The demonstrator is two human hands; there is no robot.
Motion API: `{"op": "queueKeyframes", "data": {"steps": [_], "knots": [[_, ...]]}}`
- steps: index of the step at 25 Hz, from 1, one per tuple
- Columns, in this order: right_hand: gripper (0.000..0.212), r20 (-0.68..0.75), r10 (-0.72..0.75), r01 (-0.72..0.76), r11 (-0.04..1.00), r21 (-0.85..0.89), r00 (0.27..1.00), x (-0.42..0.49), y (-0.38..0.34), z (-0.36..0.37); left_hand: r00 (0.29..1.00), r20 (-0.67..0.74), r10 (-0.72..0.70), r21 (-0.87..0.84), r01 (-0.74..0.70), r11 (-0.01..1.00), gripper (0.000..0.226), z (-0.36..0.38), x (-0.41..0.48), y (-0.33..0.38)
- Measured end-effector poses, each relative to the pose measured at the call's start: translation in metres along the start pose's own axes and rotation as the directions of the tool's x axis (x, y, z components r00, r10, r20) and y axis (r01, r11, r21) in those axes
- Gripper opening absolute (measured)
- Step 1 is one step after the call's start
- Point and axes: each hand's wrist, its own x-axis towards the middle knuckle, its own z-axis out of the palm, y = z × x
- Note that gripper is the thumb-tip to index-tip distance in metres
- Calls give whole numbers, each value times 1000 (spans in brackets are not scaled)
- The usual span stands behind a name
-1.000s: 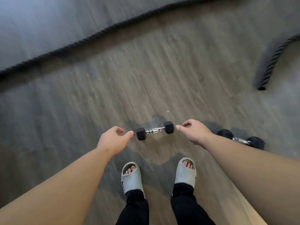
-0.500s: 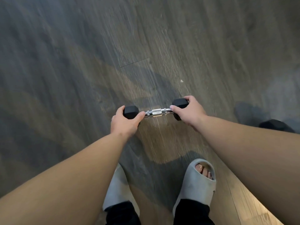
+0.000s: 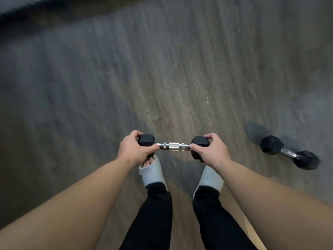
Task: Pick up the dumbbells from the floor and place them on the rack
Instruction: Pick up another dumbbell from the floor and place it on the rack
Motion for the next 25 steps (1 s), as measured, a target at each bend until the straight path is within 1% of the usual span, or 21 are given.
{"op": "queueKeyframes", "data": {"steps": [2, 6, 9, 12, 15, 17, 19, 21, 23, 25], "knots": [[55, 13, -17, 17, 1000, 1, 1000, -68, -29, -12, 1000, -22, 5, -11, -5, 1000, 52, -51, -56, 8], [54, 12, -110, 109, 994, 25, 994, -203, -89, -40, 996, -90, -14, -86, 6, 996, 56, -151, -173, 22], [55, 5, -192, 192, 981, 39, 981, -291, -114, -55, 989, -144, 29, -124, -48, 991, 61, -209, -252, 20], [55, 32, -304, 303, 952, 34, 952, -365, -123, -55, 969, -239, 68, -164, -109, 980, 62, -250, -327, 1], [59, 56, -410, 410, 912, 16, 910, -426, -114, -46, 934, -350, 78, -189, -152, 970, 59, -267, -398, -33], [63, 71, -494, 493, 869, 30, 867, -472, -93, -29, 899, -435, 56, -223, -168, 960, 60, -271, -453, -73], [65, 85, -539, 538, 842, 40, 838, -514, -66, -11, 877, -479, 35, -225, -161, 961, 60, -274, -503, -112], [64, 136, -553, 553, 832, 46, 822, -555, -33, 15, 864, -503, -10, -250, -135, 959, 63, -275, -551, -157], [59, 195, -532, 529, 846, 73, 824, -588, -3, 45, 850, -523, -66, -279, -98, 955, 69, -277, -592, -201], [58, 256, -516, 519, 853, 63, 817, -622, 20, 78, 836, -535, -121, -326, -72, 943, 69, -282, -629, -246]]}}
